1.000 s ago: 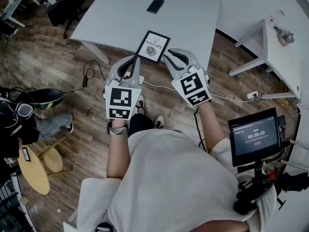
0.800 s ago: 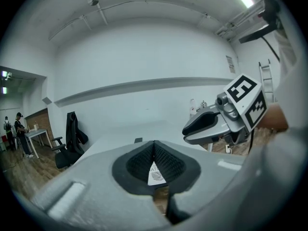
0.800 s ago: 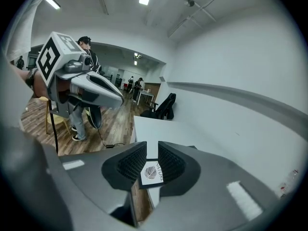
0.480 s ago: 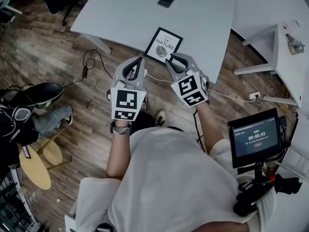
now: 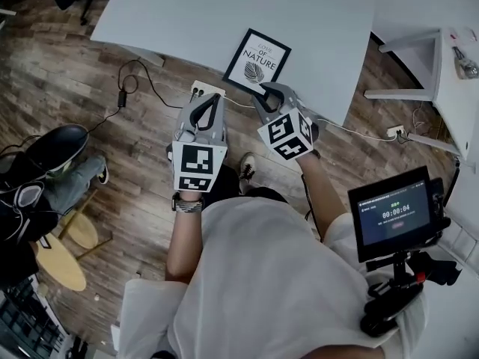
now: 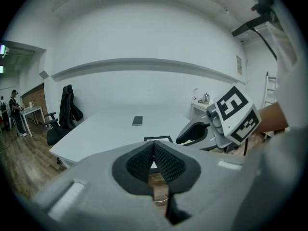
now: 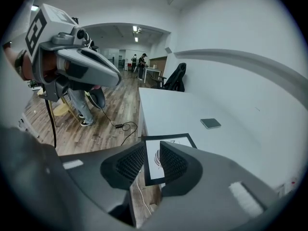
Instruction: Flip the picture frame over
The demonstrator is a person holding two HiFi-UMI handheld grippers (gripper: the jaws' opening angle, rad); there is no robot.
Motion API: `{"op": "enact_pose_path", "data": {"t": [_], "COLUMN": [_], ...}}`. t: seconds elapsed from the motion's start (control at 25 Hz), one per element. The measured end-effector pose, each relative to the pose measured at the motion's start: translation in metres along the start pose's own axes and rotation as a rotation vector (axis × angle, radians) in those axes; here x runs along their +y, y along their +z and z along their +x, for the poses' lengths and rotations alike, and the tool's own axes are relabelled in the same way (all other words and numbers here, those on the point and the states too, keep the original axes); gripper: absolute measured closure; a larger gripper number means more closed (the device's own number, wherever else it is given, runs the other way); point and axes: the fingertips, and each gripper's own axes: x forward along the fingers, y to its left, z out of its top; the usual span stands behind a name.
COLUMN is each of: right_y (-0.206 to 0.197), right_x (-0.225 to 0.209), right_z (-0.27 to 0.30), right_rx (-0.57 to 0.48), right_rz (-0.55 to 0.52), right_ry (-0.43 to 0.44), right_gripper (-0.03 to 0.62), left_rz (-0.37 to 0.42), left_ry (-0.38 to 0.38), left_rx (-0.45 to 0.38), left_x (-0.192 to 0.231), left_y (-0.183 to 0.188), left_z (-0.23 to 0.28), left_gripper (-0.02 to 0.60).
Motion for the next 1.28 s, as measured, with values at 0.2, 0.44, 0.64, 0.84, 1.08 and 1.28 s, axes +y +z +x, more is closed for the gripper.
{"op": "enact_pose_path", "data": {"t": [0.2, 0.44, 0.64, 0.84, 1.08, 1.28], "right_y": [-0.013, -0.033, -0.045, -0.055, -0.065, -0.069], "right_x": [0.005, 0.013, 0.016, 0.016, 0.023, 0.028], "right_z": [0.006, 0.019, 0.032, 0.058, 0.073, 0.075], "right_rx": [0.041, 0.1, 0.14, 0.182, 0.212, 0.244], "right_rz": [0.02, -0.016, -0.015, -0.057, -0.103, -0.204], "right_ry": [0.018, 0.024, 0.019, 0.005, -0.01, -0.047], "right_gripper": [0.493, 0.482, 0.47, 0.462, 0.459, 0.454], "left_rz": [-0.007, -0.032, -0.051, -0.079, -0.091, -0.101], "left_ry": [-0.003, -0.004, -0.015, -0.027, -0.05, -0.06], "left_rx": [0.03, 0.056, 0.081, 0.108, 0.133, 0.143], "left_x": [-0.003, -0.004, -0.001, 0.009, 0.009, 0.004], "left_y": [-0.012, -0.027, -0.042, -0.061, -0.08, -0.09], "left_z": [-0.005, -0.006, -0.001, 0.012, 0.015, 0.006], "left_gripper": [0.577, 0.577, 0.577, 0.577, 0.577, 0.577]}}
